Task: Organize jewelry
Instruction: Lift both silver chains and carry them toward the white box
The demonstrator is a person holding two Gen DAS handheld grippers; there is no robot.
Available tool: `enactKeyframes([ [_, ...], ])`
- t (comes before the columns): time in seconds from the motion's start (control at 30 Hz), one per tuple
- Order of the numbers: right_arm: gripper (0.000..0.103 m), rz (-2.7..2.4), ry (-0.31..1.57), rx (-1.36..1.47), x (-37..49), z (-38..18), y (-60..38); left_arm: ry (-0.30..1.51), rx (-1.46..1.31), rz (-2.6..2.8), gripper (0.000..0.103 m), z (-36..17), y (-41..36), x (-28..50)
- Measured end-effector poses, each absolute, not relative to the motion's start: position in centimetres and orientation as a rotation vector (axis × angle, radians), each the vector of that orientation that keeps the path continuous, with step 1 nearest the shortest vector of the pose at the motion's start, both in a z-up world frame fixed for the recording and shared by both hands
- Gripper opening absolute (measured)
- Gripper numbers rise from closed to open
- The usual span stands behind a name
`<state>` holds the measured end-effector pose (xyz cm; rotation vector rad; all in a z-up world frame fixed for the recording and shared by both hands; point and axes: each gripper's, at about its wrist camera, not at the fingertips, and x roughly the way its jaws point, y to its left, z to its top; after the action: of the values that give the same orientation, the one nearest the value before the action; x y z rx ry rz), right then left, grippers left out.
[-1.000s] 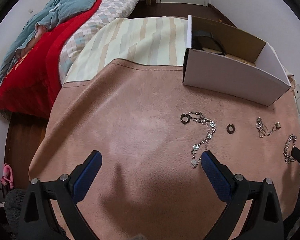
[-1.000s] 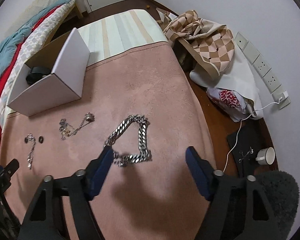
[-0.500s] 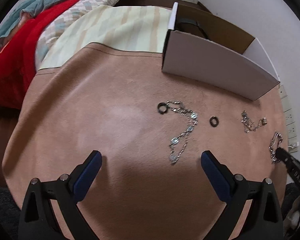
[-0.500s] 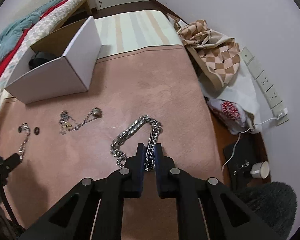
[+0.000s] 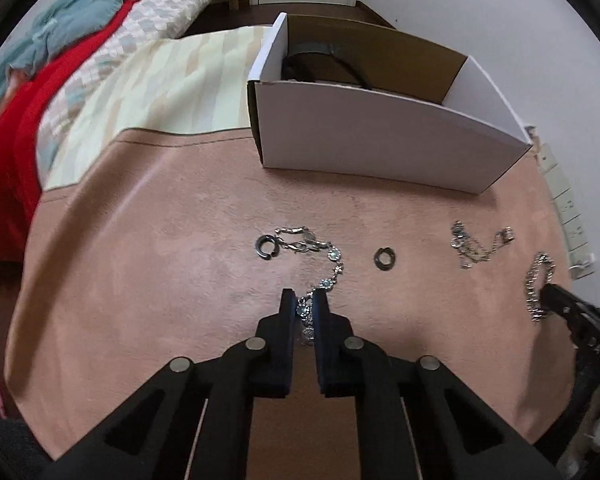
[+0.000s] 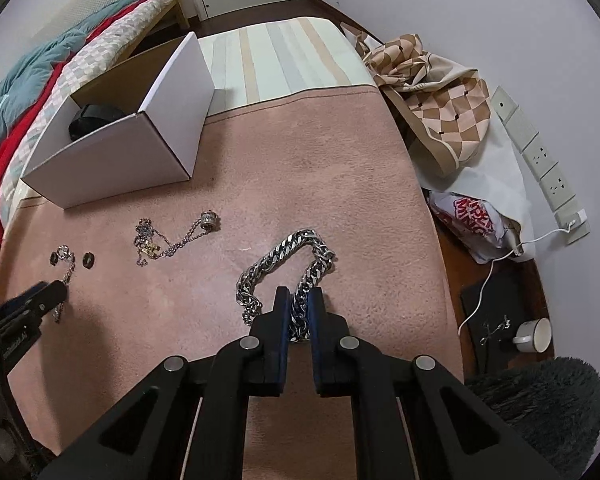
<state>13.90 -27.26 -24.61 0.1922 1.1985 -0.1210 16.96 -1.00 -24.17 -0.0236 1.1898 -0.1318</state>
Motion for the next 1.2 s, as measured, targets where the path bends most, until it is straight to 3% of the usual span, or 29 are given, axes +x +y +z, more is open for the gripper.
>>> enactKeyframes([
  [0.5,0.008,0.008,1.077,0.350,13.4,-18.5,-27.3,1.092,-0.112,-0.202,0.000,-17.7,1.7,16.2],
  [0.67,0.008,0.027,1.042,0.335,13.9,-16.6,-27.0,1.187,-0.198,-0.180,0.008,-19.6,2.7,18.1],
  [0.7,0.008,0.025,1.040,0.324,14.0,-16.6,-26.7,1.221,-0.211,-0.185,0.017,-20.5,2.6,18.7],
  [0.73,0.008,0.023,1.042,0.320,14.0,-16.7,-26.7,1.236,-0.202,-0.194,0.037,-21.2,2.2,19.0],
  [0.8,0.008,0.019,1.058,0.324,14.3,-17.4,-26.5,1.266,-0.159,-0.208,0.062,-22.3,1.3,19.4],
  [0.97,0.008,-0.001,1.088,0.317,14.6,-18.9,-26.9,1.338,0.004,-0.213,0.061,-24.3,-1.4,20.0],
  [1.0,0.008,-0.006,1.090,0.318,14.6,-19.0,-27.0,1.335,0.050,-0.204,0.055,-24.5,-2.0,20.0],
  [1.1,0.008,-0.018,1.092,0.323,14.7,-19.4,-27.3,1.292,0.140,-0.199,0.009,-24.6,-3.2,19.9],
  [1.13,0.008,-0.021,1.092,0.322,14.7,-19.5,-27.4,1.290,0.124,-0.213,0.003,-24.7,-3.3,19.9],
  [1.2,0.008,-0.027,1.092,0.326,14.8,-19.7,-27.5,1.281,0.097,-0.217,0.003,-24.9,-3.3,20.0],
])
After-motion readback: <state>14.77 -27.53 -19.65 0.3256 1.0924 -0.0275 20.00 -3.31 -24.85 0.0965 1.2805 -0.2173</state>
